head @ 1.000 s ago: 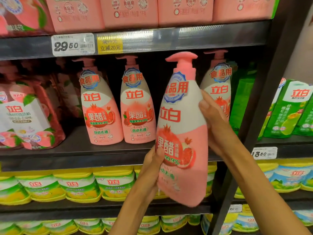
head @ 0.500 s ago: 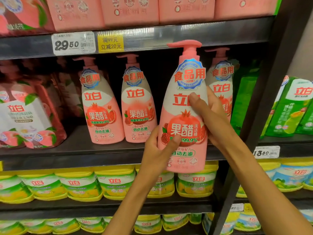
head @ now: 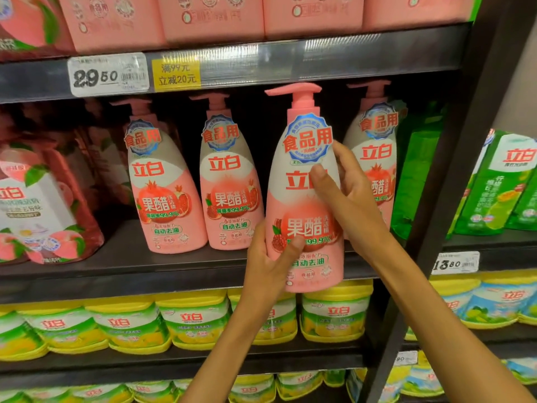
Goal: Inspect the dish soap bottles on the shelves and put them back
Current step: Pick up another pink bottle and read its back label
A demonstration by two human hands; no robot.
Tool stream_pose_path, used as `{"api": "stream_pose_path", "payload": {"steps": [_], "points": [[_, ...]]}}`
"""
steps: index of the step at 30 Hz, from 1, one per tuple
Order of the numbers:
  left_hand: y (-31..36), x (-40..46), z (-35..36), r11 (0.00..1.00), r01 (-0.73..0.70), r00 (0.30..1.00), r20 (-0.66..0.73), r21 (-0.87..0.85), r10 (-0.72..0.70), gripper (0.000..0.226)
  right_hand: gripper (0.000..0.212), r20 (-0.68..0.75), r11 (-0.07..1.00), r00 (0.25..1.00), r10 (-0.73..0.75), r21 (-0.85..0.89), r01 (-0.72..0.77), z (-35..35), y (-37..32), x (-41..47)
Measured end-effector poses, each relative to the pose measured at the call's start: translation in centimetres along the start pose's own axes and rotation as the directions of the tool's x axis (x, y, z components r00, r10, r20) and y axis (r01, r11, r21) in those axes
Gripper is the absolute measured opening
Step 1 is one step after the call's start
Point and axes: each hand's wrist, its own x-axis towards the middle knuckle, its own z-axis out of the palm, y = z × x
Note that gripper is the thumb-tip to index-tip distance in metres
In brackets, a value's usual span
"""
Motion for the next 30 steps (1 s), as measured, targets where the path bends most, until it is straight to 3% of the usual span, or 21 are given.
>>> {"api": "stream_pose_path", "payload": {"steps": [2, 7, 11, 15, 18, 21, 25, 30], "points": [[-0.2, 0.6, 0.1, 1.000, 0.027, 1.000, 0.003, -0.004, -0.027, 0.061, 0.049, -0.014, 1.000, 1.000, 0.020, -0.007, -0.020, 0.0, 0.3, 0.5], [-0.5, 2.4, 0.3, 0.999, 0.034, 0.999, -0.033, 0.018, -0.033, 0.071, 0.029, -0.001, 0.999, 0.999, 0.039, -0.003, -0.039, -0.3, 1.1, 2.3], [-0.7, 3.3, 0.4, 0.998, -0.001, 0.999, -0.034, 0.066, 0.003, 0.056, 0.042, 0.023, 0.999, 0.999, 0.049, -0.023, -0.048, -0.6, 2.2, 2.9], [-1.0, 3.3, 0.5, 0.980, -0.025, 0.992, -0.120, 0.199, 0.050, 0.085, 0.059, 0.000, 0.999, 0.999, 0.039, -0.032, -0.039, -0.4, 2.9, 3.1], [-1.4, 2.3, 1.6, 0.915, -0.108, 0.957, -0.209, 0.388, 0.202, 0.084, 0.063, -0.016, 0.999, 1.000, 0.012, -0.045, -0.013, -0.2, 3.5, 3.1], [-2.3, 1.2, 2.6, 0.813, -0.181, 0.908, -0.223, 0.553, 0.354, 0.080, 0.053, -0.065, 0.998, 0.998, -0.022, -0.068, 0.018, 0.0, 4.3, 2.9], [-3.4, 1.7, 1.8, 0.596, -0.186, 0.832, -0.198, 0.781, 0.519, 0.088, 0.052, -0.120, 0.989, 0.991, -0.052, -0.147, 0.034, 0.4, 5.0, 3.2], [-3.8, 2.8, 1.9, 0.597, -0.150, 0.834, -0.224, 0.788, 0.504, 0.079, 0.065, -0.095, 0.975, 0.995, 0.020, -0.218, -0.041, 0.3, 5.7, 3.6]]}}
